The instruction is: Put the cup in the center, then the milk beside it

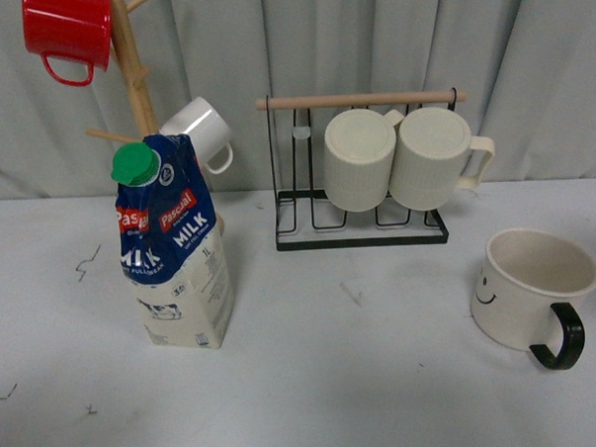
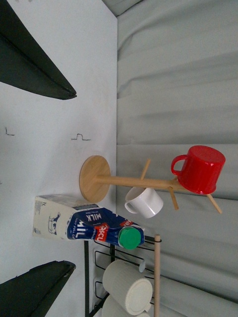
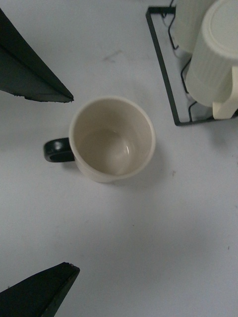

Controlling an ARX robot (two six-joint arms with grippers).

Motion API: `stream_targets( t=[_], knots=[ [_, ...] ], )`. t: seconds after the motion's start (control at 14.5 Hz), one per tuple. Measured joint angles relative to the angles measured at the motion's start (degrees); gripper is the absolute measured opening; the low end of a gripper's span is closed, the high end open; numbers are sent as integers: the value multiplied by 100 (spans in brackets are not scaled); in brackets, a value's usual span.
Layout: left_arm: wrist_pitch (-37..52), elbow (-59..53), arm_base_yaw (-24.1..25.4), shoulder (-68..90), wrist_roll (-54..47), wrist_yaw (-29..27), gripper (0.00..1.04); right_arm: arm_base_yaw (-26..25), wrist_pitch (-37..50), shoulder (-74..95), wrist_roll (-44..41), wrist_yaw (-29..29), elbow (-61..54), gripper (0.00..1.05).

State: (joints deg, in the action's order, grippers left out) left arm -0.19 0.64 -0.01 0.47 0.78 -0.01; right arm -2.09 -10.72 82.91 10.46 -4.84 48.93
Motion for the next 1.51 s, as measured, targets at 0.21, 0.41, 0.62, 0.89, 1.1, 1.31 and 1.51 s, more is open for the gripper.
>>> stream_targets(
  t=[0.21,0.41,0.62,0.89,1.1,1.31,1.51],
  knots=[
    [0,0,0,0,0,0,98,177,-129,975,2,293,739,98],
    [0,0,0,0,0,0,98,208,-459,1860,2,597,1272,98],
    [0,0,0,0,0,0,98,249,-520,2396,0,791,1683,98],
    [0,0,0,0,2,0,98,424,-518,3091,28,1010,1937,98],
    [-2,0,0,0,0,0,98,592,-452,3331,72,1182,2059,78],
    [0,0,0,0,0,0,98,629,-490,3335,136,1237,2092,46],
    [0,0,0,0,2,0,98,627,-518,3335,203,1228,2103,17]
  ],
)
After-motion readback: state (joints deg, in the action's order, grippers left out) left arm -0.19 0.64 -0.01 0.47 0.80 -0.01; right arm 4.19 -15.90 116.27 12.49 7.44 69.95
